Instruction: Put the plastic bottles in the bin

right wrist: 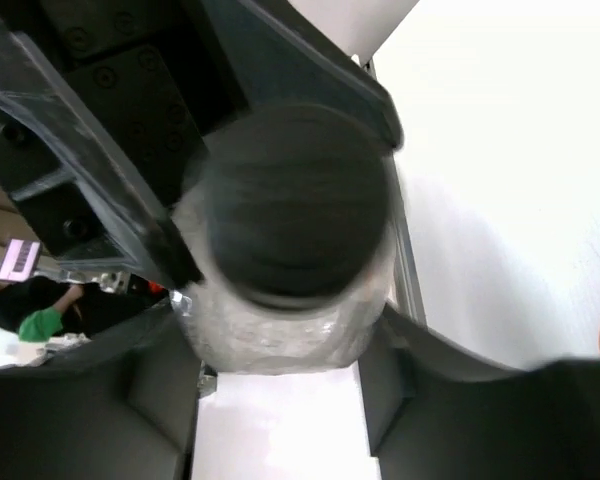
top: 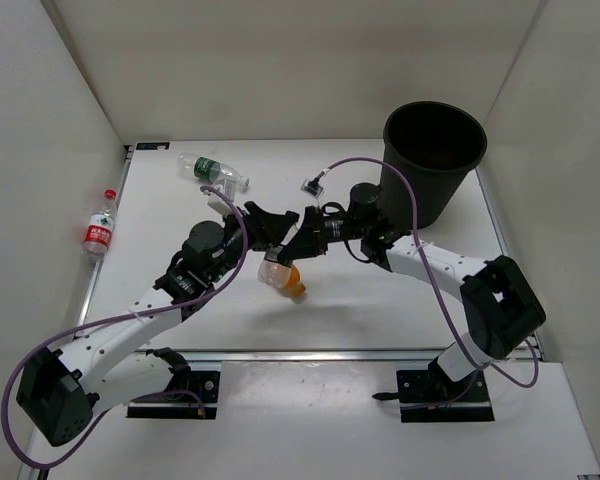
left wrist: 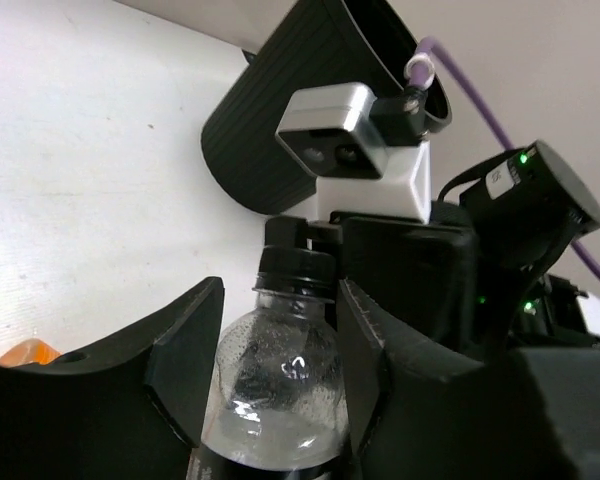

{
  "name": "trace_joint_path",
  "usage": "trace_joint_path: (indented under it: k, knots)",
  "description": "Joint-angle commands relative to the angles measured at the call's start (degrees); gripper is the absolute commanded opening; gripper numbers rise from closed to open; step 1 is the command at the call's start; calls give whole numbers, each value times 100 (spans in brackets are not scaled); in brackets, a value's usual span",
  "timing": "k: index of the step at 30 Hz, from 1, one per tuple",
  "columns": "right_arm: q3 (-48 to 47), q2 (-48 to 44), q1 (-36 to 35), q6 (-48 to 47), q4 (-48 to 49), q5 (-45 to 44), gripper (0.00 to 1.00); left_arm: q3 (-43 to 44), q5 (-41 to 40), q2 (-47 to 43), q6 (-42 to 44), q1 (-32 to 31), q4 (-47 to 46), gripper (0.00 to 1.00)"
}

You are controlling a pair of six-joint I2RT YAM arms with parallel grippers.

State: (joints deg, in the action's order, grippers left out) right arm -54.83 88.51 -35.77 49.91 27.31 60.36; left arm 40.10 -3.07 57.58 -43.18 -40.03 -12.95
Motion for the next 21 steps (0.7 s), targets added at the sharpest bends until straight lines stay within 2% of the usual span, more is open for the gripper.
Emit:
trace_joint_path:
  k: [1,4,6,8,11,12,17,18,21]
  knots:
    - [-143,44,-88,449,1091,-138,39,-125,149,-10,-24,-101,108,24]
    - [-37,-79,-62,432,962,-313,16,-134,184,-159,72,-22,135,33]
    - [-2,-298,-53,169,724,-410,5,-169,192,-308,160,4,135,48]
    - [68,-395,43,19,443,-551,1,-142,184,-431,152,109,232,71]
    - [226,-606,219,-8,477,-604,0,-116,281,-554,135,275,355,82]
    - [244,-703,280,10,486,-578,0,-107,272,-651,160,277,381,98]
    - [289,-984,745,-392,-172,-508,0,297,316,-950,415,592,1134,99]
    - [210,-1063,947,-490,-513,-490,0,471,37,-1038,459,741,1276,99]
    - [-324,-1300,1535,-1402,-1838,-708,0,1139,-352,-1030,670,1424,2740,98]
